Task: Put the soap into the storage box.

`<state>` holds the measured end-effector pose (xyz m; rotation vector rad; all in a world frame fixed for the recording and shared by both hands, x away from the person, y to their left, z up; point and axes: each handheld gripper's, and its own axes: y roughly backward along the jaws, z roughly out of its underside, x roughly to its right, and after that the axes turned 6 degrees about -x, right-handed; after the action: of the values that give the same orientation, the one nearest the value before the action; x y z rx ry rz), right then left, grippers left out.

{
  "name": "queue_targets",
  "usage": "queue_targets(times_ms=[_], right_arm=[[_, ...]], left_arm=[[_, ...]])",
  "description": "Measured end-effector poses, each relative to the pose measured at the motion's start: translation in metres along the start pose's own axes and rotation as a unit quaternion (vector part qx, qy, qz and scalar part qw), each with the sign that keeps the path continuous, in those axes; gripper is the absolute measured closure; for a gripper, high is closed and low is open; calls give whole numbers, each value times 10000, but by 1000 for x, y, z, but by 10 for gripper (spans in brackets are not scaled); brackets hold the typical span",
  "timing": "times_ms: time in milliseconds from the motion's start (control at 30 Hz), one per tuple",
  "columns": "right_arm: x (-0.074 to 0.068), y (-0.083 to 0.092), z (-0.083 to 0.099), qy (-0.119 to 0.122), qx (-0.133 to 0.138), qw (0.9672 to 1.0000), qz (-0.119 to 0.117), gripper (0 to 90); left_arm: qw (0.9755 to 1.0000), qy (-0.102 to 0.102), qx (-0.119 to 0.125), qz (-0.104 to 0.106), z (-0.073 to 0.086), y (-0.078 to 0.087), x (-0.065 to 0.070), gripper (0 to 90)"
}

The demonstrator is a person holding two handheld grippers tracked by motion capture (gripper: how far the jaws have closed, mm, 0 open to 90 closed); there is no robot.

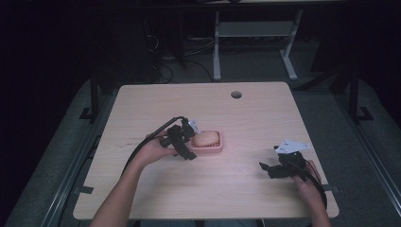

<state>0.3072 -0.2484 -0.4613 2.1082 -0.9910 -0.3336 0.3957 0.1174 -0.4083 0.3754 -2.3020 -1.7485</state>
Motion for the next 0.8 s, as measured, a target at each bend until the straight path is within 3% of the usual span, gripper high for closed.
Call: queue_targets(times_ms=[467, 800], right_arm=[[-1, 0, 0, -20, -28, 10000, 19, 138], [-1, 0, 0, -33, -32, 10000, 59, 139]], left_arm=[[9999, -40, 125, -74, 9, 3, 10, 235], [9999, 42, 47, -128, 25, 2, 13, 234]])
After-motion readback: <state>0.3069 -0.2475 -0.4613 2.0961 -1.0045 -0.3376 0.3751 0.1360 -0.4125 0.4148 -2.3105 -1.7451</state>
